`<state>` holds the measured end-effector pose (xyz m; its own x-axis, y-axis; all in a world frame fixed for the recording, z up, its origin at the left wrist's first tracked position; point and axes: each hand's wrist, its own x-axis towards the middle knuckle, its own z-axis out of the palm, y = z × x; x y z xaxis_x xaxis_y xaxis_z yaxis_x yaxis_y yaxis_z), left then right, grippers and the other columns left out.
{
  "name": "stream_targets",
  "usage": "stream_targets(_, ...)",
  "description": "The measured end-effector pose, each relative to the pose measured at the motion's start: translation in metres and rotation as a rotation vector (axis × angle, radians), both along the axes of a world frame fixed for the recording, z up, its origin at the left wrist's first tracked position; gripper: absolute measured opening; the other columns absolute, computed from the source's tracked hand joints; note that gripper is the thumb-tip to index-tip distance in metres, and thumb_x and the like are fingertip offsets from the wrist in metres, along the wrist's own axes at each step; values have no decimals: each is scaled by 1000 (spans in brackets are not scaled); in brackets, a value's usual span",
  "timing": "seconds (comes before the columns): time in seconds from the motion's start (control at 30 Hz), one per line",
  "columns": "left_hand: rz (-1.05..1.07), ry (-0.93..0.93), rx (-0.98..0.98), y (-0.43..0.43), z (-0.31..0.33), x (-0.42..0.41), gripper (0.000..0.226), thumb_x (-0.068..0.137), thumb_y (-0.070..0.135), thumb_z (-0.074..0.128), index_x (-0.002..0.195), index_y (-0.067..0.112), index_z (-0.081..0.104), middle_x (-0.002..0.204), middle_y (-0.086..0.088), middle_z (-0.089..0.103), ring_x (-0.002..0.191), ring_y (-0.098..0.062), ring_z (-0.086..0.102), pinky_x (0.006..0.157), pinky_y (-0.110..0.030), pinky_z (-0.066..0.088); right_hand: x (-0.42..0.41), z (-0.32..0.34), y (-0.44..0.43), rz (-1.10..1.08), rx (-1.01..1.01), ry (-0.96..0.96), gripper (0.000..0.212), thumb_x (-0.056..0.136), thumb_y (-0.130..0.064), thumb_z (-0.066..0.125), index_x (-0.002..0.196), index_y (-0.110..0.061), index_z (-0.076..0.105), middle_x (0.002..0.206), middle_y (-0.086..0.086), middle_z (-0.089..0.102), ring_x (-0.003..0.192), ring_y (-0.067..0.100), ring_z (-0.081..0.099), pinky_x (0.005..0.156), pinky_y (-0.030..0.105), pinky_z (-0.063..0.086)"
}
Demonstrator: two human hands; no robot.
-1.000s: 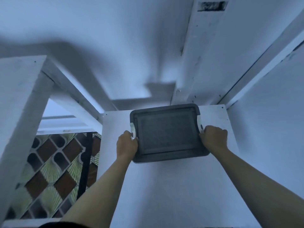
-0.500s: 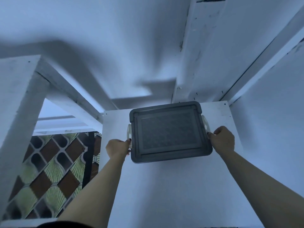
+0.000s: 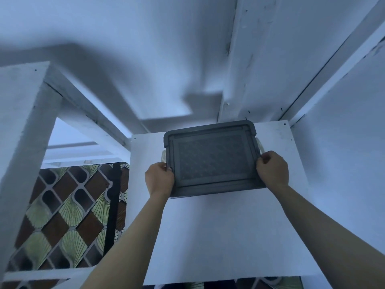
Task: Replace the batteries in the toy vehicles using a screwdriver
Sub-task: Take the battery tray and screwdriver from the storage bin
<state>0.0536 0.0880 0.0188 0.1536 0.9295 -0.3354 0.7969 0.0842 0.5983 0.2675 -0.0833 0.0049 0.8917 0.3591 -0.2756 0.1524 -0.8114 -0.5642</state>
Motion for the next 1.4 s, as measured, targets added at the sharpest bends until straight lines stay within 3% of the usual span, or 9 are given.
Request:
stream_targets(0.2, -15, -166, -3, -31, 5, -33, 20, 86, 0, 60, 104, 5, 67, 91, -5, 69, 89, -25, 64, 83, -31, 50, -4, 4, -38, 88, 104, 19, 19, 92, -6, 54, 109, 0, 58, 112, 17, 60, 100, 29, 54, 82, 30, 36)
stream_targets(0.43, -106, -207, -96, -95, -17, -97, 23, 80, -9, 64, 87, 13, 62, 76, 10, 63, 71, -5, 60, 59, -5, 43, -52, -9, -111, 226, 58, 12, 7, 91, -4, 54, 94, -10, 53, 92, 6, 60, 81, 22, 53, 69, 28, 38)
stream_targets(0.83, -195, 45, -374, -123, -76, -141, 22, 81, -6, 56, 94, 10, 66, 89, 0, 65, 87, -18, 60, 64, -13, 40, -121, -81, -156, 203, -301, 200, 13, 95, -6, 46, 101, 0, 57, 98, 15, 62, 81, 26, 51, 69, 33, 40)
stream_targets(0.93, -237, 51, -383, -121, -80, -135, 23, 80, -9, 48, 78, 11, 58, 78, -3, 62, 75, -18, 55, 61, -20, 40, -120, -86, -149, 188, -328, 191, 19, 95, -5, 45, 105, 3, 59, 101, 18, 62, 84, 27, 53, 72, 33, 41)
stream_targets(1.0, -218, 16, -390, -122, -78, -130, 30, 80, -12, 42, 65, 12, 49, 64, 1, 54, 63, -16, 47, 51, -14, 32, -119, -86, -145, 185, -323, 196, 23, 95, -4, 44, 111, 4, 59, 104, 19, 62, 90, 30, 56, 75, 34, 44)
stream_targets(1.07, -191, -34, -402, -124, -76, -128, 41, 84, -14, 40, 72, 21, 58, 74, 7, 58, 74, -17, 52, 57, -8, 38, -119, -84, -141, 180, -300, 190, 29, 94, -4, 47, 120, 4, 57, 109, 21, 61, 96, 32, 57, 79, 36, 47)
stream_targets(1.17, -127, -64, -245, -128, -75, -123, 42, 91, -11, 46, 125, 8, 59, 122, -3, 56, 118, -24, 52, 102, -30, 44, -124, -73, -132, 139, -218, 39, 33, 92, -6, 53, 124, -1, 55, 110, 17, 61, 101, 31, 56, 76, 36, 46)
stream_targets(1.27, -69, -164, 53, -120, -63, -103, 40, 88, -12, 51, 121, 9, 59, 117, 1, 49, 112, -24, 53, 96, -41, 48, -120, -52, -107, 182, 16, -130, 22, 86, 0, 60, 107, -4, 57, 91, 7, 58, 82, 27, 56, 61, 28, 40)
stream_targets(1.4, -185, -351, 440, -81, -35, -59, 34, 82, -16, 56, 110, 2, 60, 107, 1, 49, 98, -19, 53, 86, -28, 49, -97, -14, -50, 272, 293, -201, 13, 88, -1, 57, 98, -8, 55, 80, 0, 53, 67, 17, 52, 55, 21, 41)
